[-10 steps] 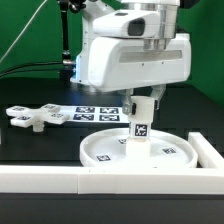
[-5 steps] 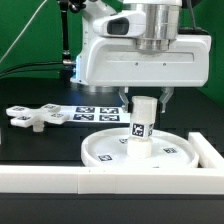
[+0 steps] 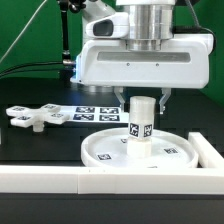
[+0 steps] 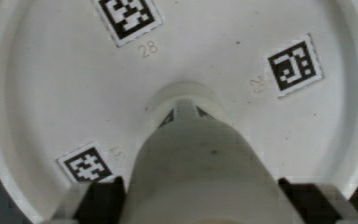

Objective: Assemble round table

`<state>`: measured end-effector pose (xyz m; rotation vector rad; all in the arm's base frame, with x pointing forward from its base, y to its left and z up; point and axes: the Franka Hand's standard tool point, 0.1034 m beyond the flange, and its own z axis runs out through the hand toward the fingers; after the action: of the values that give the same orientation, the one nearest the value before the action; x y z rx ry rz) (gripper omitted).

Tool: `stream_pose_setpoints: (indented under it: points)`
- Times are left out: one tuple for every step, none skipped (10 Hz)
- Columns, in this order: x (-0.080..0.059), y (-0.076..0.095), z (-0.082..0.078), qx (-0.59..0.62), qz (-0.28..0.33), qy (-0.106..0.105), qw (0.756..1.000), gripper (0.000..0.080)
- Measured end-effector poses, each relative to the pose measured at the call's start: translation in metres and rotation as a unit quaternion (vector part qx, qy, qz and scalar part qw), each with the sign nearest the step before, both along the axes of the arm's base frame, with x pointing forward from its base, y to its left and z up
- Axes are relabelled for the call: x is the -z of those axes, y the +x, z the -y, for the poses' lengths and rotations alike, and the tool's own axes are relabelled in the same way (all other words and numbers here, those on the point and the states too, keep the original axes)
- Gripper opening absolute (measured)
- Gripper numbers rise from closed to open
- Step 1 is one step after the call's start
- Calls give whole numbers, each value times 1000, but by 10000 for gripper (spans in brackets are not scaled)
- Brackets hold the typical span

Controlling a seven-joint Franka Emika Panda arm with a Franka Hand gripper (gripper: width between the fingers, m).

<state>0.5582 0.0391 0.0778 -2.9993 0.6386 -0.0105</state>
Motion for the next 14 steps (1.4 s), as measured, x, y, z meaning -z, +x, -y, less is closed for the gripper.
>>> stream_pose_setpoints:
  points:
    - [0,0,1,65,-5,12,998,407]
    - [1,-1,2,132,-11,27,991,407]
    - [1,-1,2,182,-16,33,983,407]
    - [1,-1,1,222,-20,36,974,407]
    - [1,-1,-3,281,-27,37,959,407]
    - [1,-1,-3,297,-30,37,954,407]
    - [1,-1,-3,330,-35,39,943,407]
    - [1,-1,-4,349,-37,40,936,407]
    - [1,-1,-4,356,-37,41,933,407]
    - [1,-1,-4,351,-37,41,935,407]
    - [1,-1,-4,340,-36,41,939,570]
    - [0,-1,-5,321,-34,41,945,624]
    - [-2,0,-5,293,-32,41,955,624]
    - [-4,2,-6,246,-24,41,968,645]
